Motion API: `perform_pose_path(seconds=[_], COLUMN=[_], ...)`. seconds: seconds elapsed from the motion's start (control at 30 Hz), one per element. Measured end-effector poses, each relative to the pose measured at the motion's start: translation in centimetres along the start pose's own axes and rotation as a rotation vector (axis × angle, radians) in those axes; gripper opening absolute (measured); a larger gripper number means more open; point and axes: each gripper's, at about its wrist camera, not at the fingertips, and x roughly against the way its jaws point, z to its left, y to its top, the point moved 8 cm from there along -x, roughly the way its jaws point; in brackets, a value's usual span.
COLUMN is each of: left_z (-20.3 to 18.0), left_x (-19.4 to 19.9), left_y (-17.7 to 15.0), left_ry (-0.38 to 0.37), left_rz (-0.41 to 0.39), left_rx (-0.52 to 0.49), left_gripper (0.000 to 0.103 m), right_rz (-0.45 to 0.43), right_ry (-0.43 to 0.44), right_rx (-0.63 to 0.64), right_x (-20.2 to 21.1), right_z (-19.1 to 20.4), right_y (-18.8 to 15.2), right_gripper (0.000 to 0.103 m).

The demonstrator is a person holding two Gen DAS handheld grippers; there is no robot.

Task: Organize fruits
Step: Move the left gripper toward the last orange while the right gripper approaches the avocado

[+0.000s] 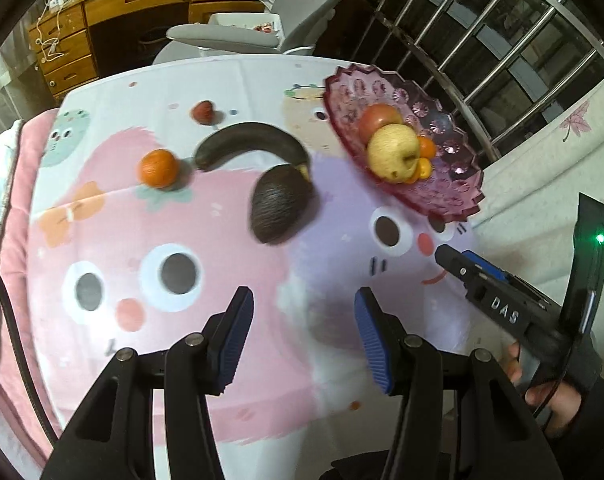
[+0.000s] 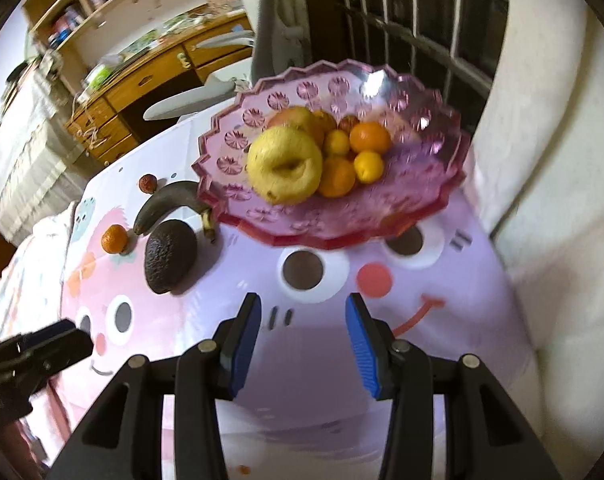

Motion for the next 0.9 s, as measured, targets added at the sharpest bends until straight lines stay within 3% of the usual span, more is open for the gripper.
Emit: perform_pose_path(seconds=[0.23, 0.47, 0.9], left_z=[5.0, 9.4, 13.8], left_x=[1.9, 1.8, 0.9], left_y=[-1.0, -1.2, 2.9], left_ry=[0.012, 0.041, 0.100], left_rz=[-0.007, 0.026, -0.003], left_rx=[0.011, 0.043, 0.020], left_gripper=[0.051, 0.051, 0.051], right_rz=[0.055, 0.129, 0.155], right_ry=[0.013, 0.088, 0.140], right_rx=[-0.135, -0.251, -0.200], right_x=[-0.7, -1.5, -3.8], right_z=[2.0, 4.4, 10.0], right_y=[-1.9, -3.5, -1.6], right_gripper=[0.044, 0.044, 0.048])
